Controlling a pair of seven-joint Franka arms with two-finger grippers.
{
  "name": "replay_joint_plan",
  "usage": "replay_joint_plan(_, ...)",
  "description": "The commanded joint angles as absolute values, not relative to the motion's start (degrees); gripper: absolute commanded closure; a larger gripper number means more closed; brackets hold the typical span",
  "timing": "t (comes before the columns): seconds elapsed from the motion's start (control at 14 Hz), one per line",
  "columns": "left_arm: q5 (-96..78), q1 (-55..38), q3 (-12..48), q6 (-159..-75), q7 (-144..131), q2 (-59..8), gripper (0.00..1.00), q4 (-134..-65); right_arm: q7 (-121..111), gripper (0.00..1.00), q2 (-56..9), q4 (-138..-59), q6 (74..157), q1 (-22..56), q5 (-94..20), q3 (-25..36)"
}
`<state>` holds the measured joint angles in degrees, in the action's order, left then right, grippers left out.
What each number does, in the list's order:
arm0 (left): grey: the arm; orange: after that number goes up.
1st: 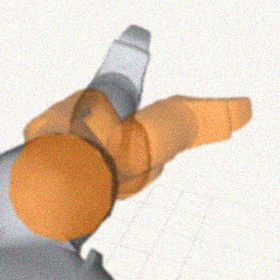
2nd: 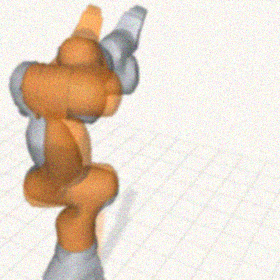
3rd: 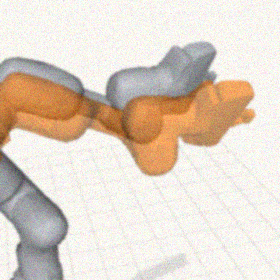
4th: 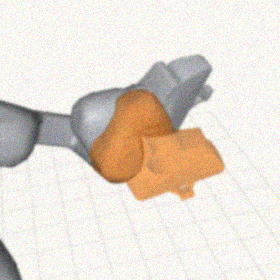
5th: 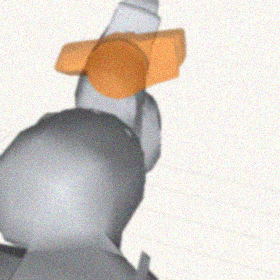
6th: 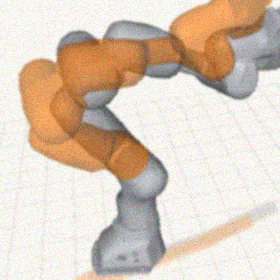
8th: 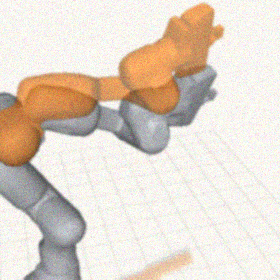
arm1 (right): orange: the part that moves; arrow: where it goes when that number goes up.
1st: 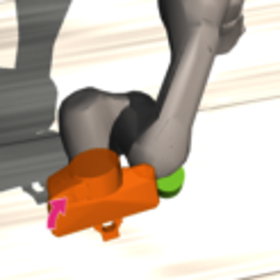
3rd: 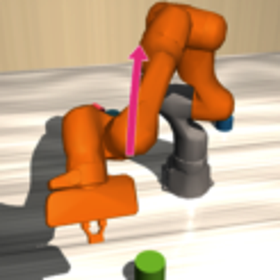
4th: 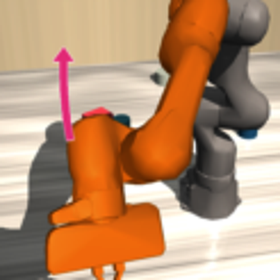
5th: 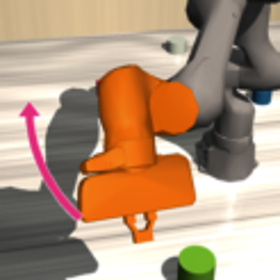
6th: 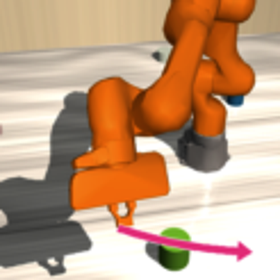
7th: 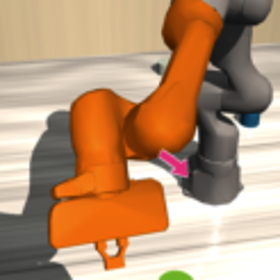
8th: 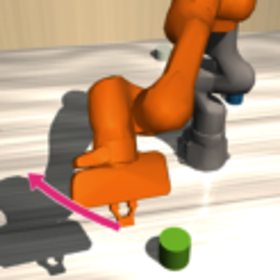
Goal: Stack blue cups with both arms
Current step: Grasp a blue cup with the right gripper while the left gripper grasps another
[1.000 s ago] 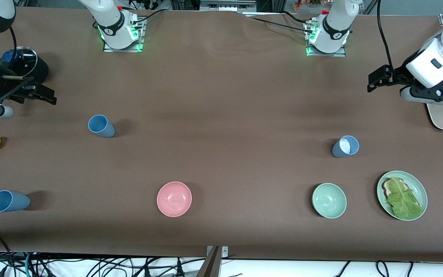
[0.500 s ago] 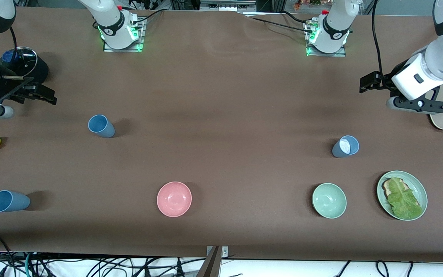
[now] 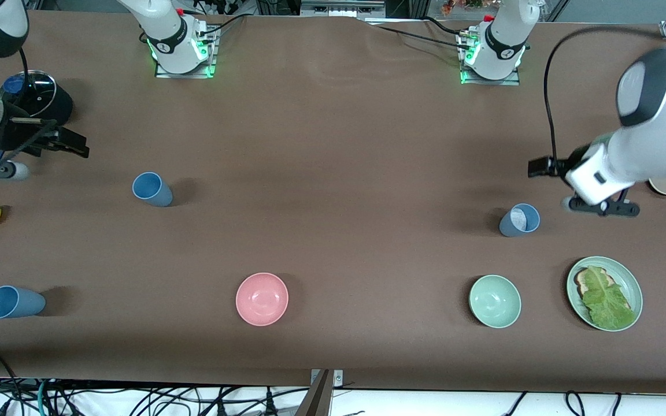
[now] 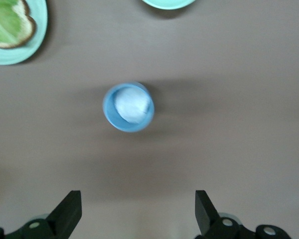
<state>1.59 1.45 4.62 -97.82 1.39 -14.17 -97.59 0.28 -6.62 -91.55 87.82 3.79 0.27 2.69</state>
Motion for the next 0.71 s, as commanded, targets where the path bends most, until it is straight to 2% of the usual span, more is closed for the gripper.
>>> replay_joint_plan(0.0,4.92,2.46,4.92,-109.12,3.6,-13.97,0.0,-105.71,-1.84,0.0,-10.18,-91.41,85.87,2.21,0.97,2.55)
replay_joint_plan(0.14,7.46,2.72,5.01,-116.51,3.43,-14.67,0.0,-109.41,-1.85,0.0,-11.95,-93.06,88.05,1.14,0.97,2.55)
replay_joint_plan(0.29,7.82,3.33,4.92,-122.84,3.25,-17.47,0.0,-112.14,-1.93,0.0,-11.52,-99.45,95.5,1.23,1.23,2.55)
replay_joint_plan(0.5,7.82,4.48,4.92,-127.26,3.34,-21.35,0.0,-113.47,-2.02,0.0,-10.64,-107.82,103.42,1.14,3.51,2.55)
replay_joint_plan(0.57,8.0,4.57,4.92,-127.53,3.43,-22.66,0.05,-112.86,-2.02,0.0,-10.2,-109.58,105.01,1.14,3.69,2.64)
replay_joint_plan(0.64,8.26,4.57,4.92,-128.66,3.25,-23.63,0.22,-112.85,-1.93,0.0,-10.2,-110.82,106.94,1.14,3.69,2.64)
